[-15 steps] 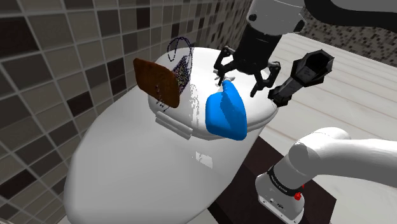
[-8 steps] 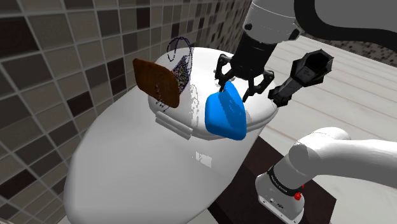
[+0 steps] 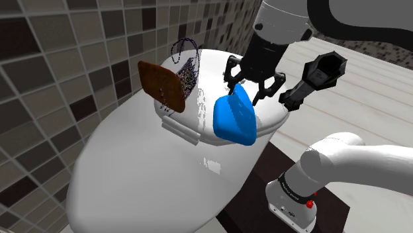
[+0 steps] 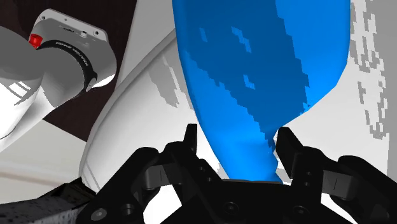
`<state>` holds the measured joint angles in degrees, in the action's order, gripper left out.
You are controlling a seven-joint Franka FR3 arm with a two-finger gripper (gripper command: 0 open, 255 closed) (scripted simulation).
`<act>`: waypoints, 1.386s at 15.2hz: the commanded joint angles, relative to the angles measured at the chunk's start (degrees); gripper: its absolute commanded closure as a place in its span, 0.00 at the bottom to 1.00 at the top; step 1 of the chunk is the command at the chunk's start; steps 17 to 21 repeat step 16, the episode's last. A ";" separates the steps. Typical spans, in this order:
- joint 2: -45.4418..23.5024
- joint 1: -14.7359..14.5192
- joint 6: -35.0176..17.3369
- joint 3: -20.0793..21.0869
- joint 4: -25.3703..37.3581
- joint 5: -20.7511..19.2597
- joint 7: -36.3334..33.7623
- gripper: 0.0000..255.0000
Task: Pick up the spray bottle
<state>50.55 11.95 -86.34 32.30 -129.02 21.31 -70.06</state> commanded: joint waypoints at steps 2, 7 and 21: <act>-0.77 0.29 1.69 -0.41 2.22 -0.50 -0.15 1.00; -2.35 0.94 4.85 -1.23 6.91 -1.51 -0.48 1.00; -5.08 1.91 9.39 -2.08 14.09 -2.81 -1.06 1.00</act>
